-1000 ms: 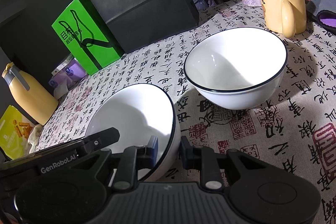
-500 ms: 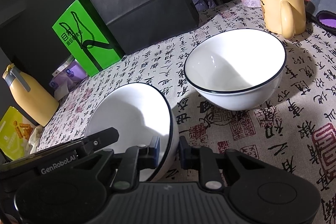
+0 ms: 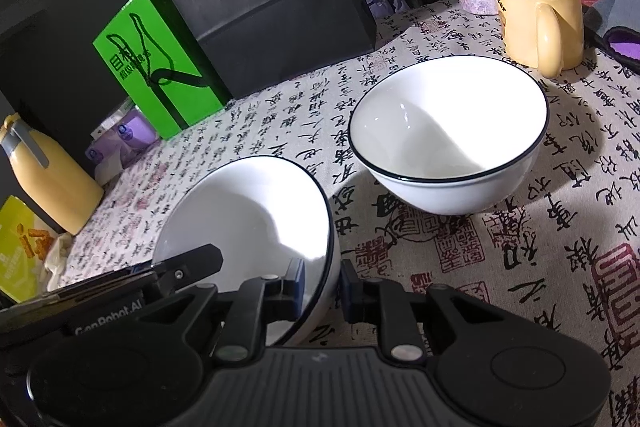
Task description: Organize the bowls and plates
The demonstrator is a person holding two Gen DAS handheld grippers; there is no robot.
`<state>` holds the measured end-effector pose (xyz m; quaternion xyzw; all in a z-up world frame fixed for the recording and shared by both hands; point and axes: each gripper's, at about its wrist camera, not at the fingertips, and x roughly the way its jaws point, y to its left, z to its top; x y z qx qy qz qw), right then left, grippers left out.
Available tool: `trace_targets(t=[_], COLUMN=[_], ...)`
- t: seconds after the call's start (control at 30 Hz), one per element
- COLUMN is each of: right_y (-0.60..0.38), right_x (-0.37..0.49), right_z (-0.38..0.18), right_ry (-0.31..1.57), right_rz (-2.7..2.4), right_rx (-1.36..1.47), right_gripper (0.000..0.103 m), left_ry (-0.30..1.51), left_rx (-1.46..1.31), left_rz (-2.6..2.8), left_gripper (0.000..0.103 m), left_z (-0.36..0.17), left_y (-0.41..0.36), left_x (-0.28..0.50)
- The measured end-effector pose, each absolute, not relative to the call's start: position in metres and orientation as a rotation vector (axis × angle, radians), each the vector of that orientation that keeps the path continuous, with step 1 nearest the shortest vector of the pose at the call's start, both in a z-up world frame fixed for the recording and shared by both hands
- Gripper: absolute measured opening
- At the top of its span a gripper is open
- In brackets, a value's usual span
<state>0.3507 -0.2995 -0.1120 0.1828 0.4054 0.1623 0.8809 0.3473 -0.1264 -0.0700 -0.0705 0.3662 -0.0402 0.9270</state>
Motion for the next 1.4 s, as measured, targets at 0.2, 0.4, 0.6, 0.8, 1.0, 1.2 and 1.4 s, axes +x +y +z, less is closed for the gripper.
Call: trace_targets(t=[0.2,0.4,0.6,0.8,1.0,1.2,1.4], right_y=[-0.295,-0.286,-0.285,-0.281,-0.280,-0.280,-0.277], right_x=[0.353,0.353,0.353,0.350,0.346,0.340,0.331], right_z=[-0.110,-0.106,-0.103,-0.100,-0.093,-0.086,-0.077], right_ry=[0.851,0.855,0.872,0.875,0.858,0.839,0.808], right_rz=[0.319,0.278,0.260,0.255,0.253,0.254,0.253], right_rx=[0.357,0.318,0.332,0.336,0.333,0.332,0.309], right_gripper=[0.017,0.015,0.014,0.014,0.014,0.014,0.014], left_ry=[0.769,0.774,0.784,0.777,0.764,0.747,0.720], left_rx=[-0.158,-0.127,-0.134,-0.135,-0.135,-0.139,-0.133], left_rz=[-0.076,-0.056,-0.032,-0.010,-0.007,-0.005,0.010], left_gripper=[0.014,0.014,0.014,0.014,0.014,0.014,0.014], left_z=[-0.071,-0.069,-0.069,-0.065,-0.059,-0.053,-0.045], left_y=[-0.123,-0.128,-0.129,-0.128,-0.128,-0.129,-0.130], left_x=[0.350,0.349,0.348,0.344,0.339,0.333,0.324])
